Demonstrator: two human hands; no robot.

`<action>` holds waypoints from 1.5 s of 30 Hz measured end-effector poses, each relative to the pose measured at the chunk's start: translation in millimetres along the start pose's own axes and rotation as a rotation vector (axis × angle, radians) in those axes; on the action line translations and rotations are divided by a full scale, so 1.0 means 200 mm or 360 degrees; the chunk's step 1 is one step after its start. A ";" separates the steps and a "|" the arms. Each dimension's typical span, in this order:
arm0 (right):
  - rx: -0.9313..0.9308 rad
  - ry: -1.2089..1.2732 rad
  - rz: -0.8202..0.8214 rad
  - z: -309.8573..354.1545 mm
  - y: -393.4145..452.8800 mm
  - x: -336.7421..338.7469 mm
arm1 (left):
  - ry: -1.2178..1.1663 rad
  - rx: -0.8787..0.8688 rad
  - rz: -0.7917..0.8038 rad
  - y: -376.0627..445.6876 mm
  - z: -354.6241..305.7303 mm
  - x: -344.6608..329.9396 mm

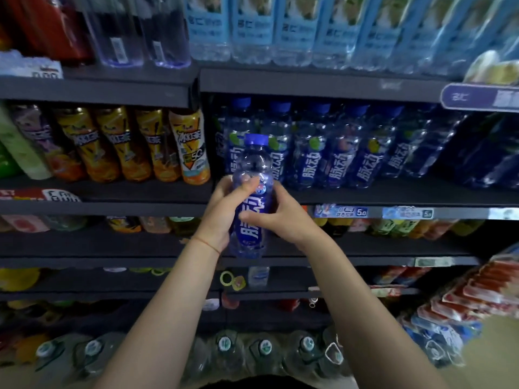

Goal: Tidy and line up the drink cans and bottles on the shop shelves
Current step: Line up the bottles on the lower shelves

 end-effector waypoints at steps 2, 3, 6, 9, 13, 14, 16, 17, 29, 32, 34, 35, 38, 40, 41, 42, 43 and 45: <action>0.0025 -0.0046 -0.0053 0.02 -0.05 0.11 | 0.0080 -0.0051 0.0012 0.02 0.01 -0.11; 0.0046 -0.0058 -0.0075 0.01 -0.07 0.17 | 0.0109 -0.0069 0.0019 0.03 0.02 -0.18; 0.0109 -0.0048 -0.0134 0.00 -0.20 0.40 | 0.0280 -0.0082 0.0051 0.07 0.07 -0.43; 0.0178 -0.0007 -0.0219 -0.04 -0.35 0.69 | 0.0674 -0.0064 0.0001 0.14 0.13 -0.61; 0.0308 -0.0068 -0.0461 -0.08 -0.53 1.06 | 0.1099 -0.0124 -0.0209 0.21 0.18 -0.75; 0.0335 -0.0082 -0.0530 -0.08 -0.58 1.15 | 0.1236 -0.0183 -0.0231 0.23 0.18 -0.81; 0.0391 -0.0103 -0.0636 -0.08 -0.64 1.31 | 0.1591 -0.0338 -0.0245 0.26 0.17 -0.97; 0.0424 -0.0126 -0.0675 -0.08 -0.66 1.39 | 0.1783 -0.0435 -0.0236 0.28 0.17 -1.06; 0.0264 -0.0444 -0.0515 -0.21 -0.54 1.74 | 0.3299 -0.0317 -0.0253 0.60 0.30 -1.37; 0.0223 -0.0491 -0.0491 -0.24 -0.50 1.74 | 0.3340 -0.0316 -0.0259 0.60 0.31 -1.32; 0.0177 -0.0497 -0.0496 -0.24 -0.46 1.73 | 0.3329 -0.0346 -0.0235 0.58 0.30 -1.30; 0.0145 -0.0506 -0.0506 -0.25 -0.43 1.73 | 0.3321 -0.0351 -0.0217 0.57 0.29 -1.29; 0.0053 -0.0551 -0.0551 -0.26 -0.36 1.73 | 0.3343 -0.0337 -0.0150 0.56 0.27 -1.27; 0.0018 -0.0516 -0.0581 -0.28 -0.33 1.73 | 0.3357 -0.0327 -0.0126 0.56 0.26 -1.26; 0.0019 -0.0507 -0.0595 -0.28 -0.32 1.72 | 0.3351 -0.0316 -0.0122 0.56 0.26 -1.26; 0.0027 -0.0513 -0.0615 -0.28 -0.31 1.71 | 0.3343 -0.0310 -0.0125 0.56 0.27 -1.26; 0.0031 -0.0553 -0.0645 -0.28 -0.31 1.70 | 0.3333 -0.0311 -0.0131 0.57 0.28 -1.26; 0.0046 -0.0631 -0.0740 -0.28 -0.32 1.67 | 0.3304 -0.0334 -0.0149 0.57 0.30 -1.26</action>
Point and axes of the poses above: each hand's wrist, its own y-axis towards the middle knuckle, its own x-axis out of the back of the hand, z = x × y, the point moved 6 cm from there along y, towards the middle knuckle, and after that the axes turned 10 degrees about z, right-handed, at the moved point
